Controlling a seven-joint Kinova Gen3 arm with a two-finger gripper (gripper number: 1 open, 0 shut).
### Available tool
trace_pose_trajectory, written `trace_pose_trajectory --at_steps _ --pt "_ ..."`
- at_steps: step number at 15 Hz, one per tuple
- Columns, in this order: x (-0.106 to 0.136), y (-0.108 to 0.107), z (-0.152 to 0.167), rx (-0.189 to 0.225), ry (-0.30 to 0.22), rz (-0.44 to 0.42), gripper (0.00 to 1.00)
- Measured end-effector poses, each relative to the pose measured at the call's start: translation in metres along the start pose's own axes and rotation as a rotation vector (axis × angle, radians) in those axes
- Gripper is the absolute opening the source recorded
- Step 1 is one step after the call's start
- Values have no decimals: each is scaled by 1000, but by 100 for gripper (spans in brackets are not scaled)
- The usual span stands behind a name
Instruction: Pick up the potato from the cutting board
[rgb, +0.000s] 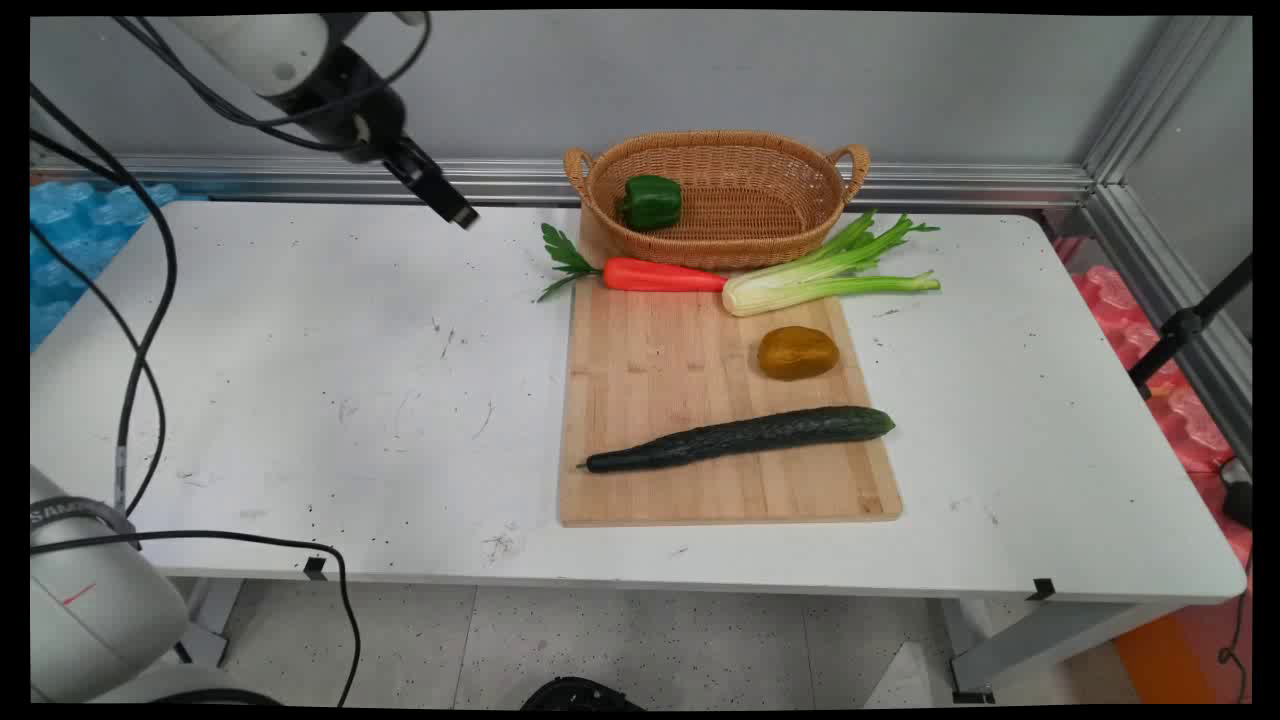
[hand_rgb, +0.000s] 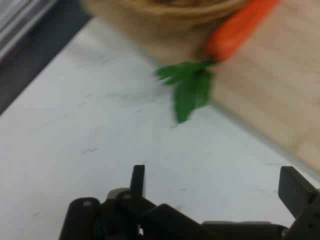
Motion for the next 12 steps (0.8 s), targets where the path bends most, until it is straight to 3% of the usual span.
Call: trace_pose_trajectory --at_steps 4,12 --pt "23 27 12 -103 4 152 100" --pt "69 59 63 -241 25 387 100"
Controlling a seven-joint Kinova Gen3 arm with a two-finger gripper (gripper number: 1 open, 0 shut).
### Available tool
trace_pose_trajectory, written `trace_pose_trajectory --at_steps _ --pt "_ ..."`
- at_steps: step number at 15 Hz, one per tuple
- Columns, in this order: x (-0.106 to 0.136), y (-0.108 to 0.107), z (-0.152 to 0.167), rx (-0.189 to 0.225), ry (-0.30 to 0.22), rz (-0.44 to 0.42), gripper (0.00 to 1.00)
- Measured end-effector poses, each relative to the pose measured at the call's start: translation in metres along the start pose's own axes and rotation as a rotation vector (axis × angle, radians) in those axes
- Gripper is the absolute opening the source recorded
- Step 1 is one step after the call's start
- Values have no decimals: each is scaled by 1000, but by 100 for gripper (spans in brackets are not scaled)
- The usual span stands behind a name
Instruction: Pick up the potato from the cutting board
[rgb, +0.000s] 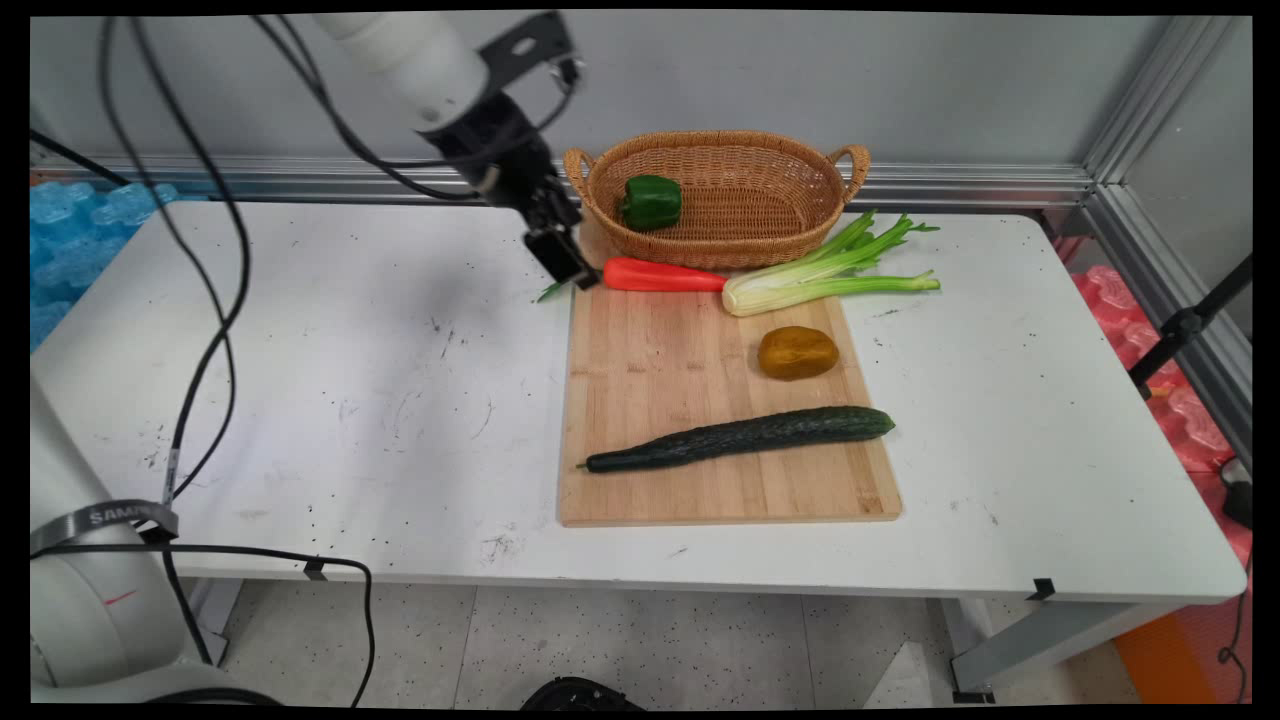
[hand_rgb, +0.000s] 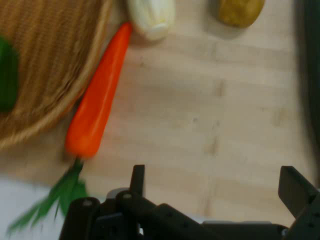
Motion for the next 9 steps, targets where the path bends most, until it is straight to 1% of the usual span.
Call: trace_pose_trajectory --at_steps 3,5,9 --pt "22 -4 32 -45 21 64 100" --pt "32 -6 49 -65 33 89 100" --pt "59 -10 95 -110 61 153 100"
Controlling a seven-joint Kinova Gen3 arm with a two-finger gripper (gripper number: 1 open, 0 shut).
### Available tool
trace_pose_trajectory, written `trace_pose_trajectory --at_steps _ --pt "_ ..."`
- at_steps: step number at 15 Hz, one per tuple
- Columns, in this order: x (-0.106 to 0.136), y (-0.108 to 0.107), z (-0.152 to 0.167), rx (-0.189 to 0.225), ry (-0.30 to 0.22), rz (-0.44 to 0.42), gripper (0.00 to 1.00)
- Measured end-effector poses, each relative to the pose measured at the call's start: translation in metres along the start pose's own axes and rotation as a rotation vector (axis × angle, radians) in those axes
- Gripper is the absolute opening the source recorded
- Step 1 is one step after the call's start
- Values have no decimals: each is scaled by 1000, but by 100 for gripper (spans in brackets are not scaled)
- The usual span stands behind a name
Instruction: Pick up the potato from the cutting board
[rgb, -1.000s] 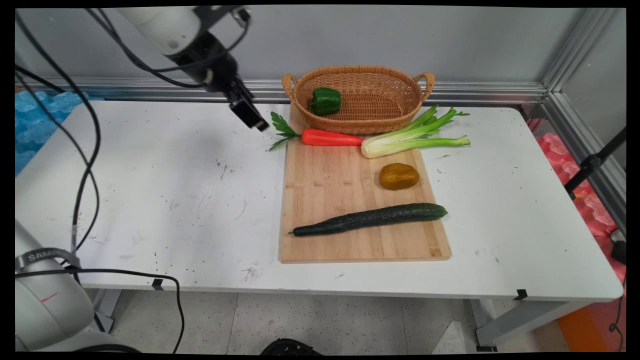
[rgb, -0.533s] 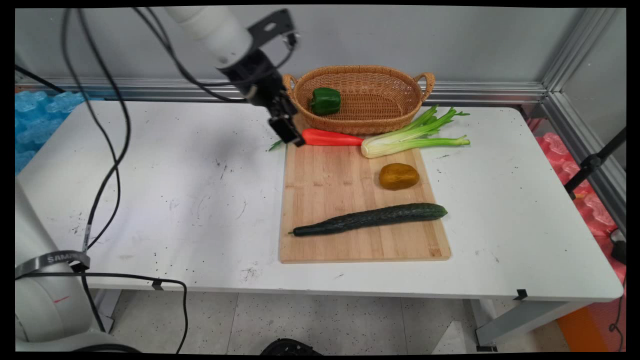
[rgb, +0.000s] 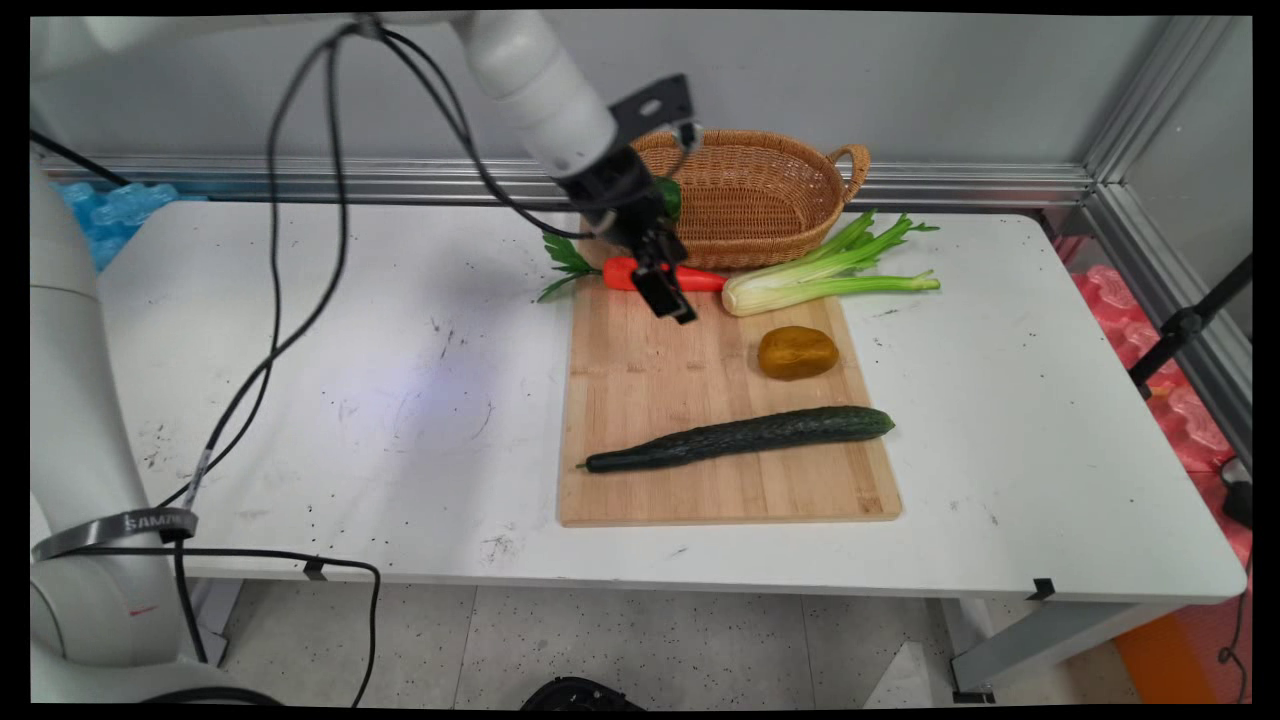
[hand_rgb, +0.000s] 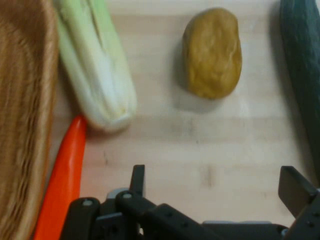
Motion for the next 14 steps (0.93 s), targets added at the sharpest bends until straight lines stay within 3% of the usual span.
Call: trace_pose_trajectory --at_steps 8,14 --pt "35 -12 79 -83 42 87 100" --pt "47 -15 120 -106 50 100 100"
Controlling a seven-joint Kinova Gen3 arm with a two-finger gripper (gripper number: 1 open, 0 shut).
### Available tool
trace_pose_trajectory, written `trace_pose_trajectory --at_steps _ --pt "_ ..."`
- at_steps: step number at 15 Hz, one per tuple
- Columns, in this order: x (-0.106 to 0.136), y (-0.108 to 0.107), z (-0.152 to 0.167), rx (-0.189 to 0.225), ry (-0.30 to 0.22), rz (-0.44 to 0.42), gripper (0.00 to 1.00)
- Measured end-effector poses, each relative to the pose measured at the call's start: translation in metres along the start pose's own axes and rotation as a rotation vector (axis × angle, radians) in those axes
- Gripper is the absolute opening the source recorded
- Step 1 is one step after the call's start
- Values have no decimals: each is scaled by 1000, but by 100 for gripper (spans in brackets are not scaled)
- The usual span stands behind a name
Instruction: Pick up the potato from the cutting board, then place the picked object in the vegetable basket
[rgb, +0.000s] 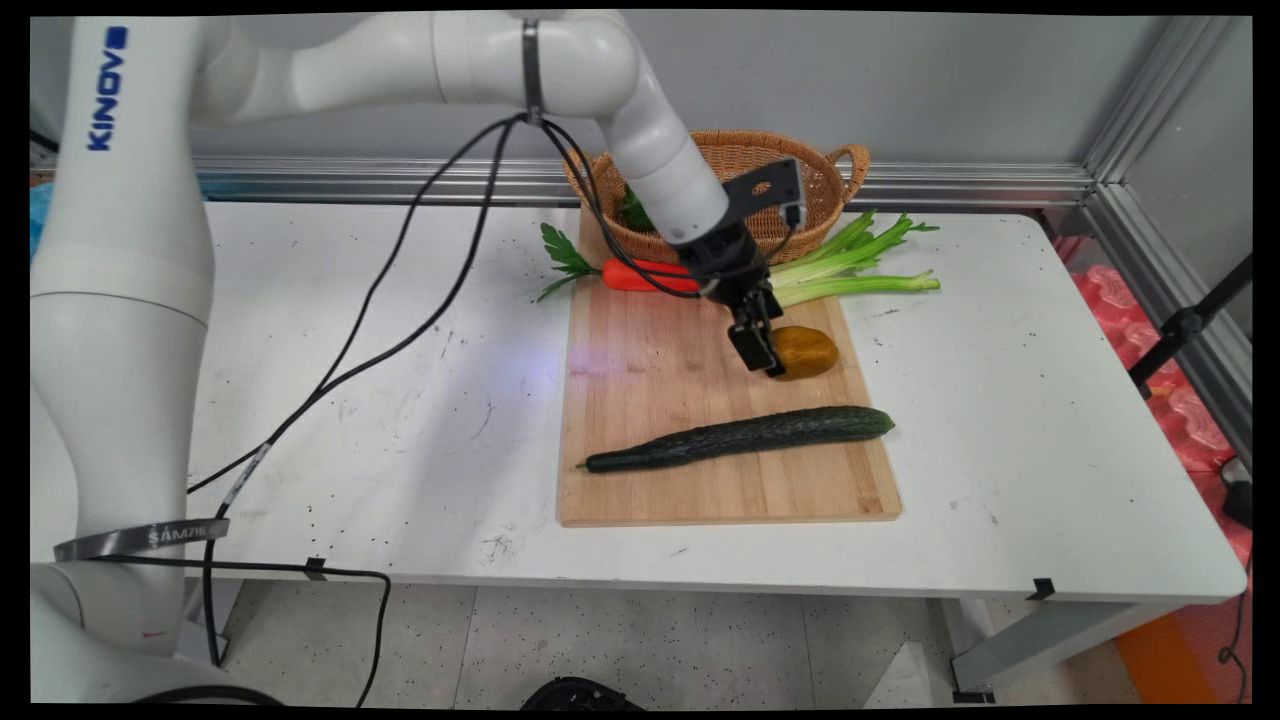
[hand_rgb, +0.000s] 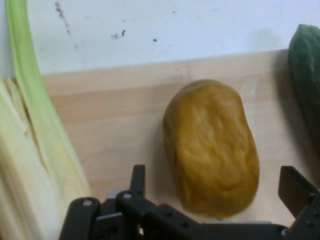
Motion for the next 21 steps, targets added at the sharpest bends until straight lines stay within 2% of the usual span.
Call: trace_pose_trajectory --at_steps 5,6,11,14,18,21 --pt "4 -2 16 -3 5 -6 100" --pt "4 -3 17 -2 7 -7 0" --pt "3 -2 1 2 2 -13 0" --pt "7 -1 -32 28 -11 -36 0" --pt "16 -5 -82 110 -13 -114 0" --pt "18 -18 -123 209 -8 -211 0"
